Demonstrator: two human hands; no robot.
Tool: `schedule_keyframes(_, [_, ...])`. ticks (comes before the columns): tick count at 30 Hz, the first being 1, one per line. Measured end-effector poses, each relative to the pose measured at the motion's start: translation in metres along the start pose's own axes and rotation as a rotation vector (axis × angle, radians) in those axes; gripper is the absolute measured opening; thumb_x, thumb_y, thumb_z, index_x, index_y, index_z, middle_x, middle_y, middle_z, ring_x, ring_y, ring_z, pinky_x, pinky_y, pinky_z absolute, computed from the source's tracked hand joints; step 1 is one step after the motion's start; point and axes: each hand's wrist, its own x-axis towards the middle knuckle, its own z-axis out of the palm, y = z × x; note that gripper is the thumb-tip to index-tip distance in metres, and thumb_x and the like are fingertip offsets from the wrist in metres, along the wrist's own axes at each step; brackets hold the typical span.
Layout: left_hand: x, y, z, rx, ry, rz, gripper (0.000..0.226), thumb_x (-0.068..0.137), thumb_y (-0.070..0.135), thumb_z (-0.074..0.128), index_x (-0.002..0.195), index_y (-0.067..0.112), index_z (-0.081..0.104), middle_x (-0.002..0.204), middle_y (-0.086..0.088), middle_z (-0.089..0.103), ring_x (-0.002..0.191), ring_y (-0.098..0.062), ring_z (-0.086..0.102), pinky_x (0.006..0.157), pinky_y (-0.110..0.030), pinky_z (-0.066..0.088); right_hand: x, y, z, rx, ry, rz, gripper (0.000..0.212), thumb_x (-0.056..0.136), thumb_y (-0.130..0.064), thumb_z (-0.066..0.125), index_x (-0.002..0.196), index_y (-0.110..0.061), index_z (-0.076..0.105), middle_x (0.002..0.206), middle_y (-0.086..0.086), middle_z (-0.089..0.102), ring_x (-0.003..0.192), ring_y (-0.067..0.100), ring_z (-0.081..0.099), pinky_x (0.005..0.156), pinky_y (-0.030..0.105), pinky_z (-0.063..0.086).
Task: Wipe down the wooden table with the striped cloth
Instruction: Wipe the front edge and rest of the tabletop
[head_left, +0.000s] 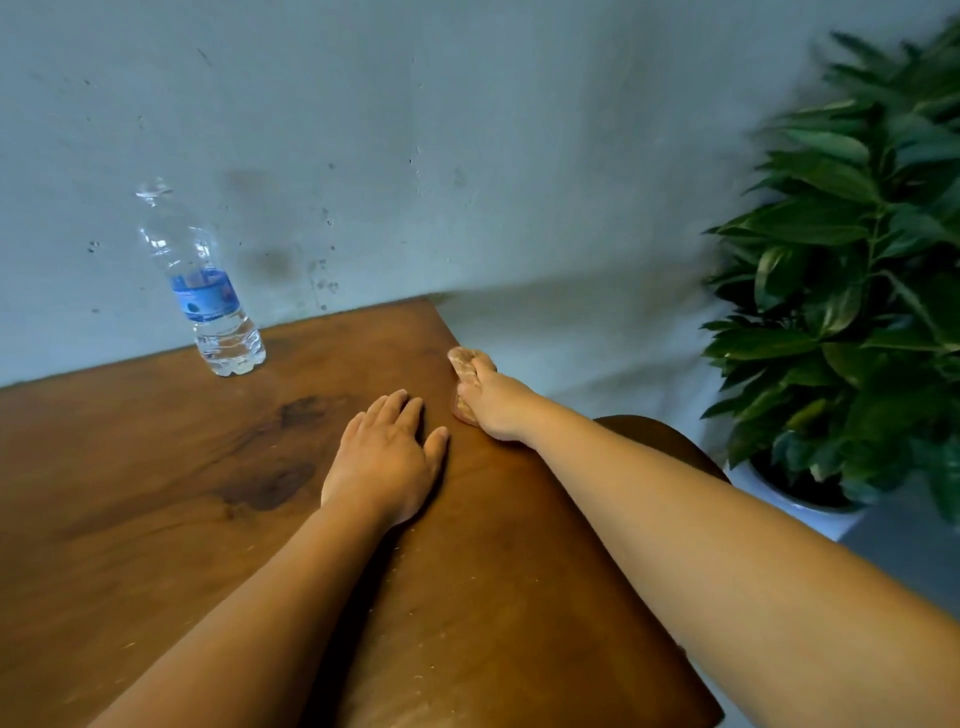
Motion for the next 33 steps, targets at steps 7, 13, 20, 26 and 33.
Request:
schedule_keyframes(7, [-0.001,-0.001,0.003,-0.011,0.033,0.023,0.066,0.098,0.056,0.019,0.152,0.017,0.024,0.160,-0.004,0.018,0.147,-0.021,0.014,0.120,-0.040,0.013,-0.090,0.043,0.019,0.008,-0.012,-0.063,0.056,0.107,-0.041,0.025,0.157,-0.037,-0.001,0.164,-0.013,0.002,0.150,0.014,0.015,0.118,0.027,0.013])
schedule_keyframes(13, [-0.001,-0.002,0.005,-0.035,0.045,0.044,0.066,0.098,0.055,0.019,0.151,0.015,0.026,0.159,-0.007,0.020,0.147,-0.023,0.015,0.120,-0.042,0.015,-0.163,0.072,0.029,0.034,-0.024,-0.140,0.055,0.105,-0.046,0.026,0.153,-0.050,0.000,0.157,-0.035,-0.006,0.144,-0.011,-0.004,0.117,0.016,-0.002])
schedule_keyframes(20, [0.001,-0.004,0.008,-0.057,0.042,0.067,0.067,0.097,0.057,0.020,0.149,0.016,0.027,0.159,-0.008,0.021,0.147,-0.025,0.016,0.119,-0.045,0.016,-0.126,0.042,0.023,-0.105,-0.021,0.038,0.060,0.105,-0.047,0.029,0.156,-0.038,0.001,0.165,-0.010,0.006,0.151,0.018,0.014,0.122,0.035,0.014])
schedule_keyframes(26, [0.001,-0.007,0.007,-0.048,0.028,0.103,0.068,0.096,0.061,0.022,0.150,0.019,0.027,0.159,-0.007,0.021,0.147,-0.025,0.016,0.120,-0.045,0.015,-0.067,0.009,0.013,-0.052,0.001,0.172,0.061,0.105,-0.049,0.031,0.158,-0.035,0.003,0.163,0.006,0.021,0.145,0.031,0.029,0.114,0.038,0.025])
schedule_keyframes(33, [-0.019,-0.006,0.003,-0.038,0.005,0.177,0.068,0.096,0.061,0.023,0.151,0.022,0.025,0.160,-0.004,0.019,0.147,-0.022,0.015,0.120,-0.042,0.013,-0.090,0.013,0.015,-0.020,0.008,0.220,0.060,0.105,-0.048,0.028,0.158,-0.034,0.001,0.164,0.005,0.018,0.146,0.031,0.026,0.115,0.038,0.023])
